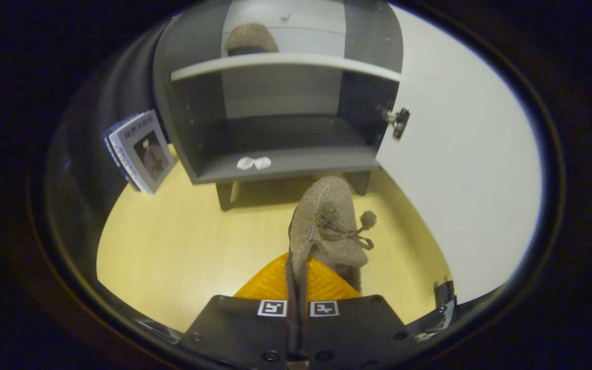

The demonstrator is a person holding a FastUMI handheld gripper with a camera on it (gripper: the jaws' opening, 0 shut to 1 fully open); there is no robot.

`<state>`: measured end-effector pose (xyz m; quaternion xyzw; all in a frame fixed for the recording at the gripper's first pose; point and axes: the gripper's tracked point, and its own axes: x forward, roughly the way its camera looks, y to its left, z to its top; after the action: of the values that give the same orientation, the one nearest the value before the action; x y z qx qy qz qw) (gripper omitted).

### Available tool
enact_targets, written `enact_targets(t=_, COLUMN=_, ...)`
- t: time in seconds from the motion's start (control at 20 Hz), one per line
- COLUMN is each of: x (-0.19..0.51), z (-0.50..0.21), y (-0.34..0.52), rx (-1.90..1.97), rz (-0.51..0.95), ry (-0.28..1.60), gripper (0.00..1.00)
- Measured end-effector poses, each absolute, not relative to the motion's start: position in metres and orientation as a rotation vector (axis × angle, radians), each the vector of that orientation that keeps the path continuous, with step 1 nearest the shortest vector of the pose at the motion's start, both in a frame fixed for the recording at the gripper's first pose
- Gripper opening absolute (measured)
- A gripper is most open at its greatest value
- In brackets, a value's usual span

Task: Open the shoe cabinet door, grab the shoes and put them into the shoe cabinet, then close the shoe cabinet door.

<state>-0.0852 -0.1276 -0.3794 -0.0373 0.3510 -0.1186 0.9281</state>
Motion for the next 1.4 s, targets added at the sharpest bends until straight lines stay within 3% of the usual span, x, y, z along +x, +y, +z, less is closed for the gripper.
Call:
enact_targets(t=0.3, x=-0.053, z=-0.256, y=-0.125, rx=-0.073, rz=-0.33, ry=0.465, gripper=0.02)
enact_targets(t=0.6, x=-0.027, z=-0.184, y=-0.134, rx=-0.046, rz=-0.358, ry=0.373, gripper=0.02)
enact_targets(t=1.4, x=0.14, z=-0.112, y=-0.171, rx=-0.168, rz=-0.229, ry=0.384, gripper=0.02)
